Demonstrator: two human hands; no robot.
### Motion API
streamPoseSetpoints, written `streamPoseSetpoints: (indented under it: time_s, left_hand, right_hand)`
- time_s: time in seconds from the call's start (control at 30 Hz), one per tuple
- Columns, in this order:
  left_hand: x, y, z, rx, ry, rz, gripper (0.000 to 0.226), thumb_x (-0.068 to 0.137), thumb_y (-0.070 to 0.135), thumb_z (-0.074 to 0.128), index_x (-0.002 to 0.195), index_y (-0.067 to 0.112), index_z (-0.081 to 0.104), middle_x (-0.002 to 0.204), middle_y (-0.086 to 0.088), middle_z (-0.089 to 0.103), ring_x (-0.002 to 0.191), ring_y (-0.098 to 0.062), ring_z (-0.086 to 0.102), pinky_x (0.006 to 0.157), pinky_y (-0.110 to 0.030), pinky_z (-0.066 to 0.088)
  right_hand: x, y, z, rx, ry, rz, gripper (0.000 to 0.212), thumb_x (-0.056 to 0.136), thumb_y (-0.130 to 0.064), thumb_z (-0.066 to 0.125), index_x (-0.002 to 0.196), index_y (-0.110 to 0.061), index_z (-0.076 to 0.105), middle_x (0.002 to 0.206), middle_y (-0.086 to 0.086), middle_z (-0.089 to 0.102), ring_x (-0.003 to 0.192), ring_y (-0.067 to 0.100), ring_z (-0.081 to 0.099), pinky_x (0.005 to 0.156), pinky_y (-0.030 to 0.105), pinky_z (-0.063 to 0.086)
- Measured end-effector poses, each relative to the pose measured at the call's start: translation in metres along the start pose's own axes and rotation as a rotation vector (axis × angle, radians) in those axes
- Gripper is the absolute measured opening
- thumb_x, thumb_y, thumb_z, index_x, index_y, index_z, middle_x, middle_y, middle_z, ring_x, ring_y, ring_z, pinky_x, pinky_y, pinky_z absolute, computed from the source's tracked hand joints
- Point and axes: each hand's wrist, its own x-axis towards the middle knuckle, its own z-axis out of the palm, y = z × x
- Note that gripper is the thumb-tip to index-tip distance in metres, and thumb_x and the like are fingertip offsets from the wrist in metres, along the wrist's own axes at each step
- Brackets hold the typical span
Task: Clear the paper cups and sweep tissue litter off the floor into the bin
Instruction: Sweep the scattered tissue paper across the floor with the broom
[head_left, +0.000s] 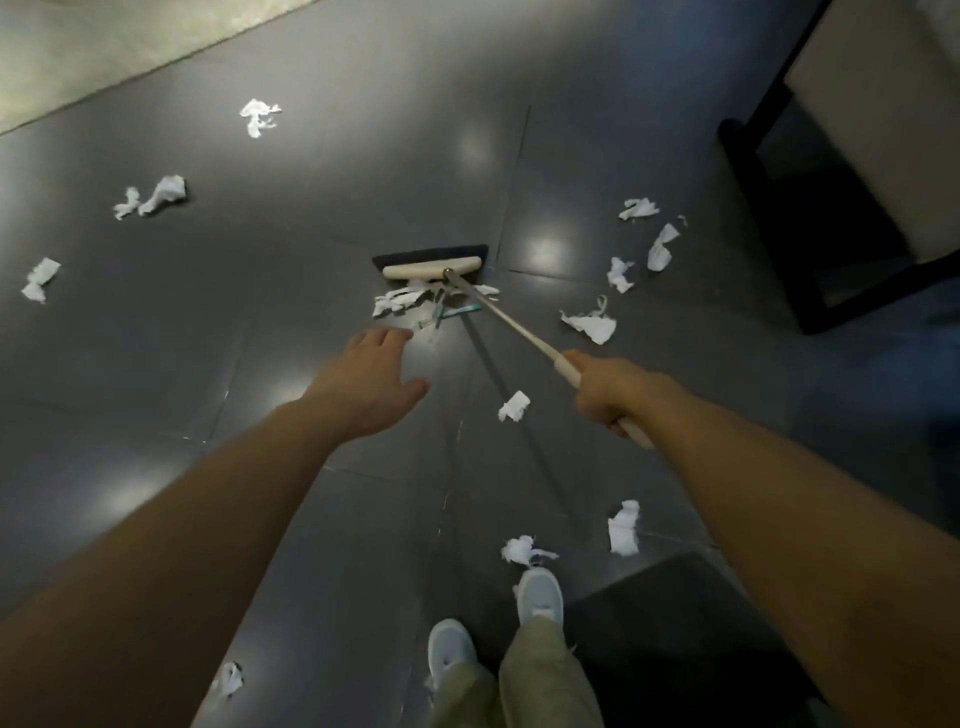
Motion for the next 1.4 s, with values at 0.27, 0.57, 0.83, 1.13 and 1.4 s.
streamPoseSetpoints:
  time_s: [0.27,0.57,0.83,1.13,1.4]
  left_hand:
    - [-0.027,0.066,-0.019,-0.024,0.029,0.052,0.063,0.093,0.036,0.052,0.145,0.009,0.028,0.149,-0.011,0.032,0.136,-0.027,0.029,0.109,-0.038,0.028]
    - [0.013,0.152,-0.009,-0.081,0.119,0.08,0.062,0.092,0.036,0.054,0.144,0.011,0.03,0.148,-0.009,0.034,0.137,-0.026,0.028,0.111,-0.039,0.027]
    - [0.062,0.153,0.001,-0.037,0.09,0.062,0.062,0.094,0.039,0.051,0.145,0.013,0.028,0.15,-0.006,0.032,0.138,-0.024,0.027,0.111,-0.039,0.028]
    - [0.138,0.118,-0.015,0.087,-0.005,0.185,0.063,0.094,0.04,0.049,0.146,0.014,0.026,0.15,-0.006,0.031,0.138,-0.022,0.027,0.11,-0.033,0.026]
    - [0.175,0.066,-0.038,0.261,-0.096,0.328,0.064,0.093,0.043,0.049,0.146,0.014,0.027,0.15,-0.005,0.032,0.138,-0.023,0.028,0.112,-0.034,0.024]
  right_hand:
    - [-0.092,0.096,0.021,0.26,-0.062,0.012,0.078,0.088,0.0,0.043,0.149,-0.043,0.021,0.099,0.012,0.053,0.055,0.016,0.049,0.037,0.023,0.04]
    - [-0.069,0.181,-0.044,0.706,0.062,-0.064,0.063,0.089,-0.021,0.066,0.143,-0.04,0.037,0.059,0.007,0.047,0.041,0.011,0.04,0.038,0.023,0.037]
    - [0.001,0.2,-0.1,0.886,0.294,0.032,0.041,0.098,-0.028,0.05,0.139,-0.034,0.045,0.061,0.008,0.043,0.046,0.013,0.039,0.034,0.017,0.035]
    - [0.082,0.19,-0.107,0.857,0.434,0.213,0.038,0.098,-0.029,0.049,0.136,-0.024,0.049,0.068,0.01,0.05,0.049,0.021,0.046,0.035,0.02,0.037]
    - [0.084,0.12,-0.029,0.733,0.327,0.384,0.046,0.102,-0.026,0.036,0.147,-0.022,0.027,0.127,0.022,0.048,0.081,0.029,0.054,0.052,0.025,0.037]
